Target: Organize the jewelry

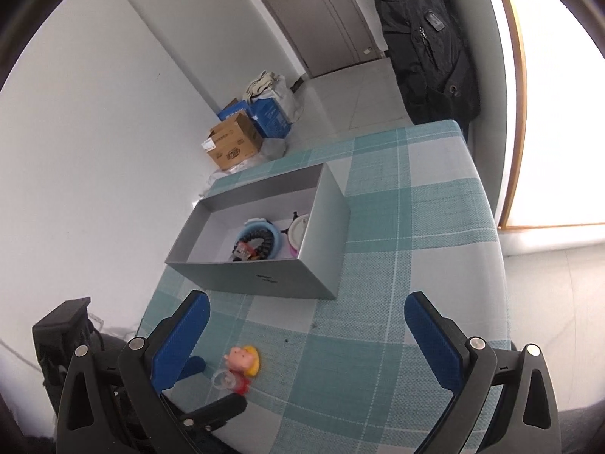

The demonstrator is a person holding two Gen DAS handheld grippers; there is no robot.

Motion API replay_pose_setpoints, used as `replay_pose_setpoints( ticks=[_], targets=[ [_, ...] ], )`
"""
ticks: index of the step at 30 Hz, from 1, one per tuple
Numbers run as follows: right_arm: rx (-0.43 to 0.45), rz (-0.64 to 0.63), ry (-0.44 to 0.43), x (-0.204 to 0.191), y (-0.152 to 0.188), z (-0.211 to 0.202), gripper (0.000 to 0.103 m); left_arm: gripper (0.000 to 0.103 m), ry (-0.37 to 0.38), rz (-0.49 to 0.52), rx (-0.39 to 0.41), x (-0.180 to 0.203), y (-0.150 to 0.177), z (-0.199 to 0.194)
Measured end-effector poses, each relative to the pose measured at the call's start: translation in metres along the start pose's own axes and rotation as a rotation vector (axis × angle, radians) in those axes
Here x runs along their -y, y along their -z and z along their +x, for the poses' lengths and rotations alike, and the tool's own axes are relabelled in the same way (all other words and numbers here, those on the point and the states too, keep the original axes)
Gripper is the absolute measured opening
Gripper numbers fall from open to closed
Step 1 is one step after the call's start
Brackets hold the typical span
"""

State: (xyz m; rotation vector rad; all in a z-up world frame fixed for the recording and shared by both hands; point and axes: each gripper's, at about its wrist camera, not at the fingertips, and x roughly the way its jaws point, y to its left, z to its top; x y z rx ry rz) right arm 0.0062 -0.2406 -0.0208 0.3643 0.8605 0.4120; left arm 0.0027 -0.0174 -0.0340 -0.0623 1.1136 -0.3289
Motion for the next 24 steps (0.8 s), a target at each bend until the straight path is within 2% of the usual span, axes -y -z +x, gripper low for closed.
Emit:
replay_pose_setpoints(
  ticks=[2,4,6,8,11,12,16,24],
  targets=[
    [-0.001,-0.001,0.001,0.000,0.000,0.001,0.103,0.073,-0.038,0.048,0.003,0.007,0.002,0.001],
    [-0.002,0.004,0.002,0.001,0.000,0.001,0.103,0.061,-0.079,0.093,0.010,0.013,0.004,0.002],
    [-0.003,0.005,0.013,0.001,0.000,0.001,0.103,0.053,-0.113,0.131,0.015,0.018,0.007,0.003],
    [-0.003,0.003,0.017,0.002,0.000,0.001,0.103,0.046,-0.115,0.149,0.021,0.020,0.009,0.002],
    [-0.003,0.003,0.018,0.002,0.000,0.001,0.103,0.026,-0.102,0.163,0.023,0.022,0.009,0.000],
    [-0.003,0.003,0.018,0.002,0.000,0.001,0.103,0.022,-0.099,0.164,0.026,0.022,0.009,-0.002],
    [-0.009,0.003,0.024,0.002,0.000,0.003,0.103,0.017,-0.079,0.167,0.037,0.023,0.010,-0.006],
    [-0.014,0.022,0.031,0.005,0.001,0.003,0.103,0.016,0.012,0.153,0.011,0.028,0.011,-0.005]
  ],
)
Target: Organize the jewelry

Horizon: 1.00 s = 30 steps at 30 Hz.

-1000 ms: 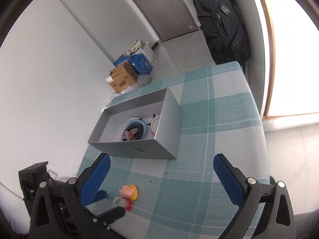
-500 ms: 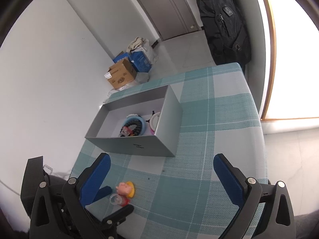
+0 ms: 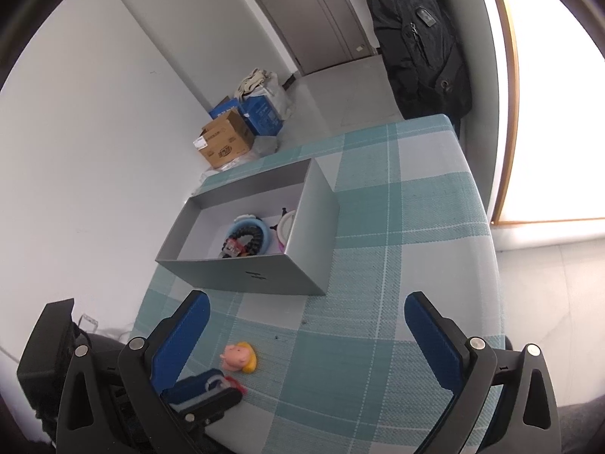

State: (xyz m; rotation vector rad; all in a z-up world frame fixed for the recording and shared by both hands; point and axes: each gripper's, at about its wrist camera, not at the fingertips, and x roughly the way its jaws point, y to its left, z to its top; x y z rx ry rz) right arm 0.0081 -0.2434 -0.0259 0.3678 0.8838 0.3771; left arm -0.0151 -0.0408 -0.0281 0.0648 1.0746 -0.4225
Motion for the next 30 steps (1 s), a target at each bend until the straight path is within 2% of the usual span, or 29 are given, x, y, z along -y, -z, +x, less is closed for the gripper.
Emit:
replay_pose_setpoints(
  ticks=[8,12,19,25,30],
  targets=[
    [-0.003,0.016,0.006,0.003,0.000,0.000,0.103,0.016,0.044,0.011,0.030,0.001,-0.005,-0.008],
    [-0.013,0.027,0.012,0.005,0.001,0.001,0.103,0.016,0.077,-0.036,0.075,-0.009,-0.008,-0.018],
    [-0.045,0.012,0.024,0.002,0.004,0.009,0.103,0.016,0.064,-0.139,0.183,-0.036,-0.019,-0.040],
    [-0.100,-0.086,0.002,-0.019,0.014,0.019,0.103,0.016,0.070,-0.243,0.221,-0.068,-0.026,-0.047],
    [-0.147,-0.178,-0.043,-0.042,0.026,0.027,0.096,0.016,0.090,-0.294,0.234,-0.083,-0.034,-0.043]
  ],
)
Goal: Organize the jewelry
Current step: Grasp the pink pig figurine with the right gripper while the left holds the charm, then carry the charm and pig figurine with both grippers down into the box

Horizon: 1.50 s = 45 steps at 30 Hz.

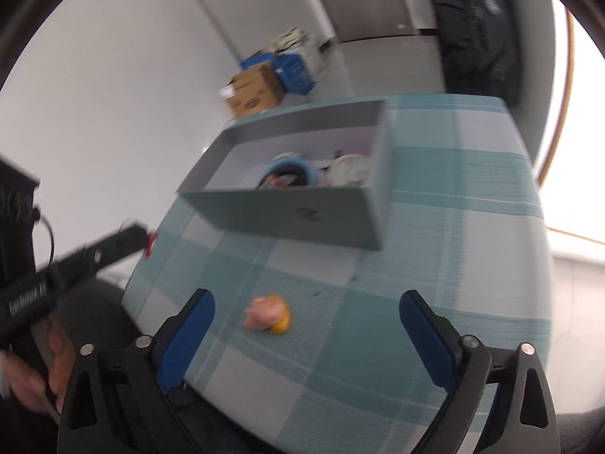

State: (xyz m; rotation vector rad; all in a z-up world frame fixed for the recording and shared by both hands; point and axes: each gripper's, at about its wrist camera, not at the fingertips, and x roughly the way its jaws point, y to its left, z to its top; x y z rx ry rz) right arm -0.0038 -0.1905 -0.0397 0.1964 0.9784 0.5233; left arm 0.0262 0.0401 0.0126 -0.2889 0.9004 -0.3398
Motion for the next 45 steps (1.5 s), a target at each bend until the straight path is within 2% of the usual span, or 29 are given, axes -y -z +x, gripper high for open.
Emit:
replay_pose_setpoints(
  ticks=[3,5,9,10,11,14,23,26,31,35,37,41,43,45],
  targets=[
    [-0.025,-0.052,0.019,-0.013,0.003,0.009,0.088,0.016,0.006,-0.005,-0.006,-0.001,0.000,0.002],
    [-0.042,-0.076,0.026,-0.018,0.006,0.014,0.077,0.016,0.012,-0.016,-0.008,-0.005,0.001,-0.001],
    [-0.073,-0.108,0.015,-0.024,0.009,0.024,0.063,0.016,0.019,-0.034,-0.011,-0.014,-0.001,-0.003],
    [-0.075,-0.117,0.019,-0.026,0.010,0.025,0.057,0.016,0.019,-0.038,-0.011,-0.014,-0.001,-0.004],
    [-0.078,-0.126,0.020,-0.028,0.010,0.026,0.045,0.016,0.021,-0.042,-0.013,-0.016,-0.001,-0.004],
    [-0.097,-0.155,0.037,-0.033,0.011,0.031,0.028,0.016,0.024,-0.051,-0.021,-0.017,-0.001,-0.002],
    [-0.074,-0.162,0.054,-0.033,0.009,0.029,0.025,0.015,0.035,-0.041,-0.036,-0.015,-0.001,0.002],
    [-0.067,-0.176,0.051,-0.036,0.009,0.029,0.025,0.008,0.048,-0.037,-0.049,-0.015,-0.001,0.004],
    [-0.037,-0.163,0.035,-0.037,0.005,0.024,0.025,0.008,0.073,-0.053,-0.063,-0.021,-0.002,0.004],
    [-0.013,-0.135,0.016,-0.034,0.000,0.019,0.025,0.010,0.034,-0.094,-0.100,-0.037,-0.002,0.004],
    [-0.002,-0.122,0.006,-0.031,-0.003,0.017,0.025,0.016,0.007,-0.120,-0.132,-0.044,-0.001,0.008],
    [0.017,-0.097,-0.025,-0.031,-0.007,0.016,0.025,0.018,-0.061,-0.123,-0.168,-0.050,0.005,0.015],
    [0.025,-0.097,-0.034,-0.031,-0.009,0.015,0.025,0.039,-0.099,-0.113,-0.202,-0.047,0.008,0.024],
    [0.028,-0.096,-0.047,-0.032,-0.012,0.014,0.025,0.048,-0.112,-0.100,-0.206,-0.045,0.011,0.028]
  ],
)
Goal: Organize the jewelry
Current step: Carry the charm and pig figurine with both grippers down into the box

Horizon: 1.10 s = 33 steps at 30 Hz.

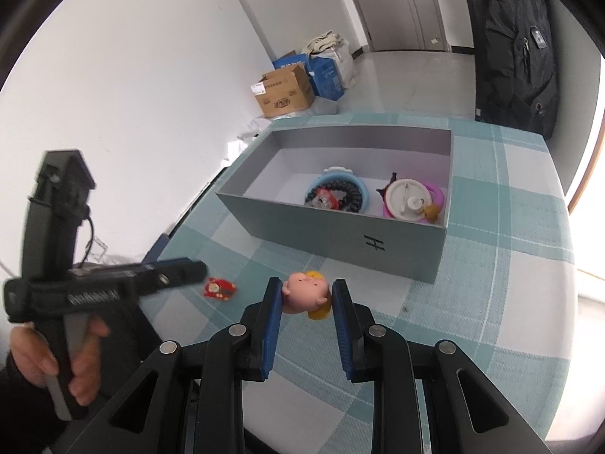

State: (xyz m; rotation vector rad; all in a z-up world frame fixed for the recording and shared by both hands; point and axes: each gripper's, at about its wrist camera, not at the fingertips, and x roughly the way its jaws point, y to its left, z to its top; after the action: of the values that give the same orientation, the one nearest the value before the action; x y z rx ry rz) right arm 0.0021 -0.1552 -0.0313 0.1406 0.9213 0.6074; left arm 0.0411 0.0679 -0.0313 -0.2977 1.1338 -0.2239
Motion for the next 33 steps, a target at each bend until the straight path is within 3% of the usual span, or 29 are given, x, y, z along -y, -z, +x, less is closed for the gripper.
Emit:
replay_pose_setpoints(
  ticks=[5,9,10,12,17,27,33],
  targets=[
    [0.010,0.004,-0.020,0.003,-0.003,-0.003,0.025,0.051,-0.058,0.063,-0.039,0.011,0.006,0.018],
    [0.027,0.016,-0.032,0.006,-0.007,-0.007,0.025,0.049,-0.094,0.096,0.000,0.014,0.006,0.013],
    [0.029,0.019,-0.035,0.007,-0.008,-0.008,0.025,0.036,-0.111,0.113,-0.013,0.015,0.007,0.016],
    [0.037,0.024,-0.039,0.009,-0.010,-0.010,0.025,0.025,-0.160,0.159,-0.006,0.018,0.010,0.016],
    [0.073,0.041,-0.066,0.013,-0.015,-0.020,0.025,0.024,-0.141,0.196,-0.011,0.022,0.015,0.012],
    [0.148,0.103,-0.121,0.032,-0.037,-0.032,0.025,0.024,0.019,0.200,0.136,0.055,-0.004,-0.030],
    [0.191,0.162,-0.143,0.048,-0.051,-0.035,0.025,0.024,0.077,0.195,0.169,0.066,-0.022,-0.028]
  ],
)
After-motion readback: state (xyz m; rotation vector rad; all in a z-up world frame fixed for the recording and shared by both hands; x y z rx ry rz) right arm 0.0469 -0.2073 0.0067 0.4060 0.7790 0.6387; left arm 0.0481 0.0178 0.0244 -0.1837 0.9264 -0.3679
